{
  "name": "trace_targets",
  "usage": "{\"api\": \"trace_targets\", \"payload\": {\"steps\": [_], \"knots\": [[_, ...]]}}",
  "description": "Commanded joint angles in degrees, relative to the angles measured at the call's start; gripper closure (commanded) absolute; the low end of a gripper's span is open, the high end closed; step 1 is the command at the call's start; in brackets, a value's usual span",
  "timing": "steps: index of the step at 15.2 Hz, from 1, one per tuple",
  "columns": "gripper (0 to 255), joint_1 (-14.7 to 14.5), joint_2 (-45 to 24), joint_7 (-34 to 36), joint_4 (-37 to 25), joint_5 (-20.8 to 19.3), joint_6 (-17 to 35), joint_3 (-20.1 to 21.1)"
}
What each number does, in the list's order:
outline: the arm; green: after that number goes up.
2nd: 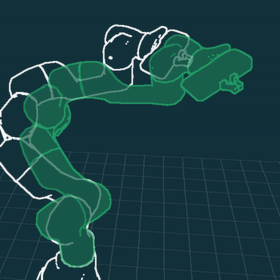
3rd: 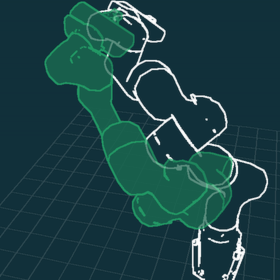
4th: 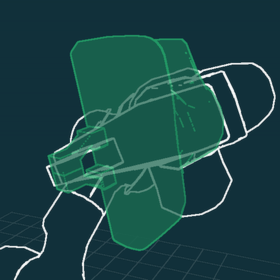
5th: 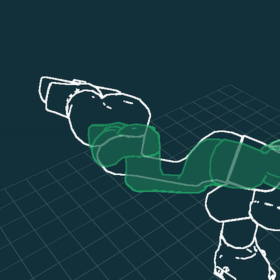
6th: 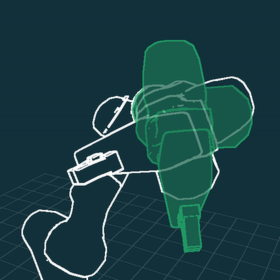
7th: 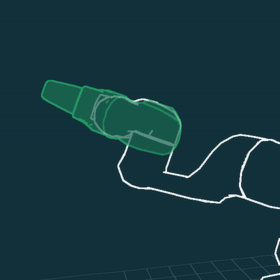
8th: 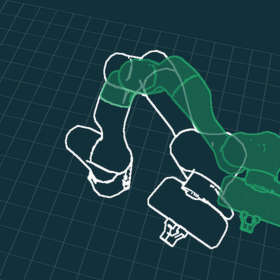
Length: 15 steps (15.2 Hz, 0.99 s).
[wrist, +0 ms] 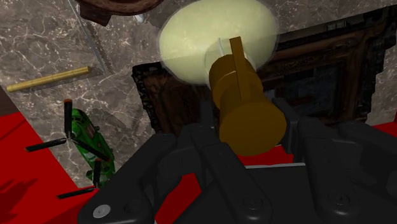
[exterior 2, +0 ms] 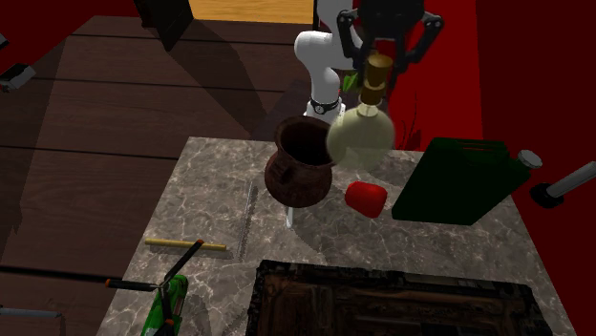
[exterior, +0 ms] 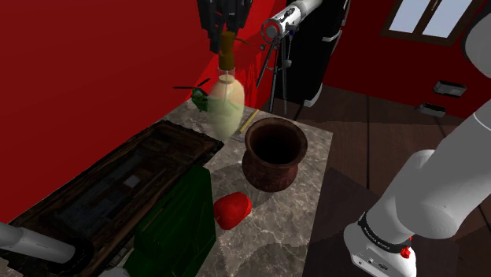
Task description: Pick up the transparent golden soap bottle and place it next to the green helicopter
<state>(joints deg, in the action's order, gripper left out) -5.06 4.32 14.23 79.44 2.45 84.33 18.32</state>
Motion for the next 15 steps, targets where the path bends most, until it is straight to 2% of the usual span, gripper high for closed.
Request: {"api": "trace_targets", "payload": {"steps": [1,4,9,15], "knots": [[255,-0.10,-1.16,0.29,-3.11,-0.40,-1.98,0.19],[255,-0.33,-2.91,0.75,-7.44,-1.02,-4.64,0.50],[255,3.15,-2.13,-6.39,-3.39,0.23,-1.57,-3.33],[255,6.86,-3.68,-14.22,-1.62,0.94,1.33,-7.38]]}}
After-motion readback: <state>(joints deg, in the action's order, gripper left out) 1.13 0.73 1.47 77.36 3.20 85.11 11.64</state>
